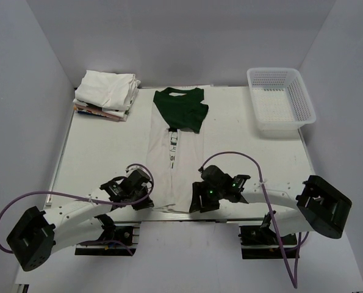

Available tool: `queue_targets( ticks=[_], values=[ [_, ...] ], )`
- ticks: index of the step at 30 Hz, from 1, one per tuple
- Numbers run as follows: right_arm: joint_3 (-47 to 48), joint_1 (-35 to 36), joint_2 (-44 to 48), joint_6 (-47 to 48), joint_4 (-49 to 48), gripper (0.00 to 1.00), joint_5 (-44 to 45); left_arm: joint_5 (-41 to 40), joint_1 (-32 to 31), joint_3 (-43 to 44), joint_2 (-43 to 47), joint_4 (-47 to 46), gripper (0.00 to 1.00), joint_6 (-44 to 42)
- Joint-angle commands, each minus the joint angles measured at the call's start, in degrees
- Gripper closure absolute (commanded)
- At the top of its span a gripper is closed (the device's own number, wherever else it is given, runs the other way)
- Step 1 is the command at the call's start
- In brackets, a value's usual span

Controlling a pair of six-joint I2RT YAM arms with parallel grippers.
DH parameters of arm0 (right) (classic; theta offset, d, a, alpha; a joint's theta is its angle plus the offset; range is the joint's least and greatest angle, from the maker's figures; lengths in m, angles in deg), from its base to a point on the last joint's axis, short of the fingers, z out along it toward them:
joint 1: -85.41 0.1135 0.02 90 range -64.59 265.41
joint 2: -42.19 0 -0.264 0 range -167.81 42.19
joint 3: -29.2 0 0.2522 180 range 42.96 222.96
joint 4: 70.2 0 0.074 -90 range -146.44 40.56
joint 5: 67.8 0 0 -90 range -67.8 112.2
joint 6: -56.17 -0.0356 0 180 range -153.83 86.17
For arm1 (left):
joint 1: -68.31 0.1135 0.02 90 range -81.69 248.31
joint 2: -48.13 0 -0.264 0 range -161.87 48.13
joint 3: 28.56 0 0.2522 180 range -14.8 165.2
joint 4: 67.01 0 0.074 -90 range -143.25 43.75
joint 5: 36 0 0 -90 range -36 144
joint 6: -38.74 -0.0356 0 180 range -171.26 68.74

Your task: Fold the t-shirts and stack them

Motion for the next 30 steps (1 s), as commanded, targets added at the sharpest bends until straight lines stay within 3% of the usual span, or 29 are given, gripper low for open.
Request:
queue_targets(
  ticks=[1, 2, 5, 11, 20, 24, 30],
  values=[
    [-0.5, 0.1, -2.6, -0.3, -1.1, 0.41, 2.5, 1.2, 0.3, -1.1, -2.0, 1.5, 1.0, -1.8],
    [-0.2, 0.1, -3.1, -0.1, -1.8, 0.48, 2.6, 1.2, 0.3, -1.1, -2.0, 2.2, 1.0, -1.8],
    [1.2, 0.3, -4.9, 0.6, -2.5, 0.99, 2.4, 1.2, 0.3, 0.4, -1.4, 2.9, 1.0, -2.3],
    [5.6, 0.1, -0.9, 3.9, 1.4, 1.0, 9.0, -4.3, 0.3, 8.5, 0.0, 7.0, 1.0, -3.0],
    [14.5, -5.3, 0.7, 8.5, 2.4, 1.0, 23.0, -17.1, 4.0, 28.1, -12.9, 12.9, 1.0, -5.6],
    [18.2, -8.9, -1.8, 9.3, 0.1, 1.0, 28.7, -18.2, 8.6, 35.5, -18.6, 10.7, 1.0, -7.7],
    [26.9, -14.7, -8.0, 13.6, -3.2, 1.0, 28.1, -15.0, 14.2, 47.2, -31.2, 5.5, 1.0, -13.4]
  ],
)
